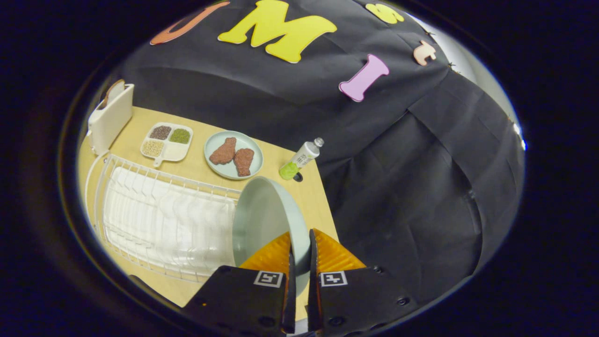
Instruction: Take the plate from the dish rack, then take the spoon from the basket and place it into the plate.
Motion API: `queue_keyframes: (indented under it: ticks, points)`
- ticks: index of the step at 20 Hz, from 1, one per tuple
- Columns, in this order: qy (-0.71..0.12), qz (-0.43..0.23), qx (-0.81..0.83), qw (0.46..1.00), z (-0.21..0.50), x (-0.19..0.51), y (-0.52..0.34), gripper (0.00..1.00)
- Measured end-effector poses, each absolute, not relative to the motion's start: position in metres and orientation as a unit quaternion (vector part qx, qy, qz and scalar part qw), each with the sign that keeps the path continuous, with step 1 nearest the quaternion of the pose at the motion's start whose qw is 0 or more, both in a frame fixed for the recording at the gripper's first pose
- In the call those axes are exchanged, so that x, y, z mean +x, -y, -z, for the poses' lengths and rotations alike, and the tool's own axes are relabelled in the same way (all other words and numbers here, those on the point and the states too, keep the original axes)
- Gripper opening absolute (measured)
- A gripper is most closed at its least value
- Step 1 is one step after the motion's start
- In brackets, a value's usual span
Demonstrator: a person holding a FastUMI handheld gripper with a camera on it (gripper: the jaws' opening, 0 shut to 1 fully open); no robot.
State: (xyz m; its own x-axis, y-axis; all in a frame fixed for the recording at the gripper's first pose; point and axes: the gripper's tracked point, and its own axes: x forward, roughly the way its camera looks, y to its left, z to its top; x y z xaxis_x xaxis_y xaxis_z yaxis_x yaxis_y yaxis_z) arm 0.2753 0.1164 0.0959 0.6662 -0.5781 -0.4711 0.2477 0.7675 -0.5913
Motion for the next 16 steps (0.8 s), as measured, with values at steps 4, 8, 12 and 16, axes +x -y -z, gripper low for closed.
queue_keyframes:
  ticks: [4, 8, 12, 16]
  points:
    - [-0.337, 0.155, -0.190, 0.909, -0.088, 0.236, -0.113, 0.16]
    - [-0.344, 0.054, -0.104, 0.932, -0.063, 0.193, -0.117, 0.15]
    - [-0.373, -0.049, 0.033, 0.926, -0.018, 0.157, -0.122, 0.15]
    - [-0.390, -0.101, 0.145, 0.903, 0.032, 0.153, -0.114, 0.15]
